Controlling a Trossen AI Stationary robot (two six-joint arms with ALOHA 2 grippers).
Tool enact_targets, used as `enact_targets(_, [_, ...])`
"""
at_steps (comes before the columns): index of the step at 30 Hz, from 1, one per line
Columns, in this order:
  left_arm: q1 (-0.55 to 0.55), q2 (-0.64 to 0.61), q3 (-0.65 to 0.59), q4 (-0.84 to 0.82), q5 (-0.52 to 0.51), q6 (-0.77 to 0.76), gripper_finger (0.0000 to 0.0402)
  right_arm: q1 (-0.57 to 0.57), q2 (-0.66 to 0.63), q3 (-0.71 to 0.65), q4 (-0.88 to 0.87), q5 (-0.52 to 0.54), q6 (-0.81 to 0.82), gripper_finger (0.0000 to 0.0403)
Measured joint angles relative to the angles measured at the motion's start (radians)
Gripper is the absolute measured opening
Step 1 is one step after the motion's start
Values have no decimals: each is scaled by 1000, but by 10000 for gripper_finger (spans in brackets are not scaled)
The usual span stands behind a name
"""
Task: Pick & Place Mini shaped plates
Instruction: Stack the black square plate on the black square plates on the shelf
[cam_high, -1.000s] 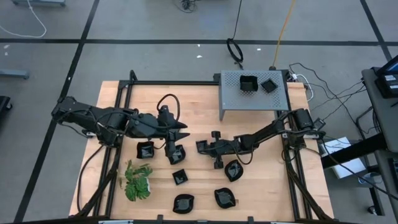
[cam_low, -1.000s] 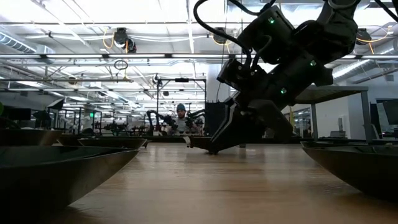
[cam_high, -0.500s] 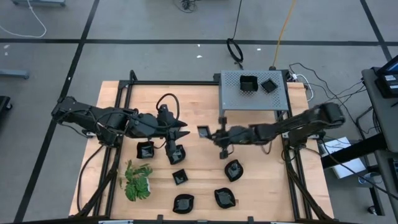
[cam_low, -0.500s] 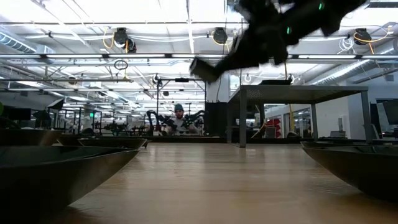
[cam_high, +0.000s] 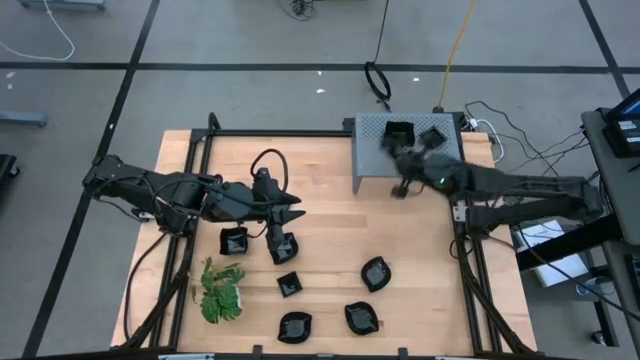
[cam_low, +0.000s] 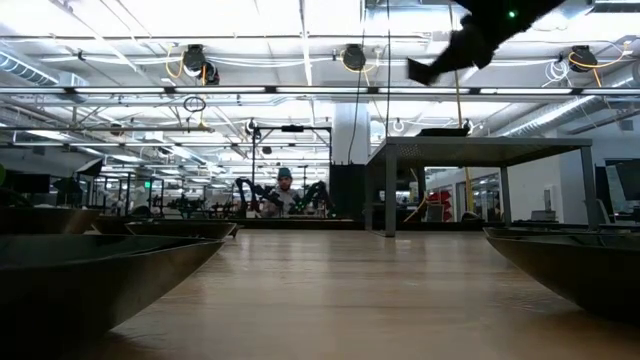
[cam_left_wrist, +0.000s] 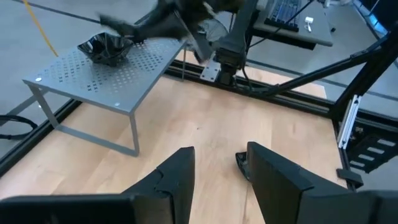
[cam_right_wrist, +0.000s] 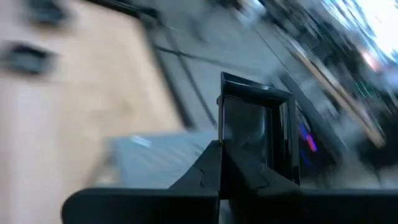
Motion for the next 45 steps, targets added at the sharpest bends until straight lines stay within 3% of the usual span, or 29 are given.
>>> enact_targets(7, [0, 0, 0, 59, -16, 19, 150, -254, -98, 0, -189, 167, 389, 0])
enact_targets(11, [0, 0, 0, 105, -56, 61, 150, -368, -74, 0, -293, 133, 509, 0])
enact_targets(14, [1, 0, 0, 141, -92, 84, 150, -449, -39, 0, -352, 11, 561, 0])
enact_targets(17, [1, 0, 0, 169, -105, 104, 150, -506, -11, 0, -364, -74, 572, 0])
enact_targets(25, [1, 0, 0, 181, -105, 98, 150, -561, 3, 11, -367, -85, 481, 0])
enact_targets(31, [7, 0, 0, 181, -105, 104, 150, -619, 39, 179, -481, -101, 442, 0])
enact_targets(36, [22, 0, 0, 181, -105, 98, 150, -653, 117, 325, -676, -180, 556, 0])
enact_targets(39, [28, 0, 0, 181, -105, 98, 150, -661, 153, 341, -698, -250, 602, 0])
enact_targets(45, [32, 0, 0, 181, -105, 98, 150, -661, 209, 341, -698, -254, 572, 0])
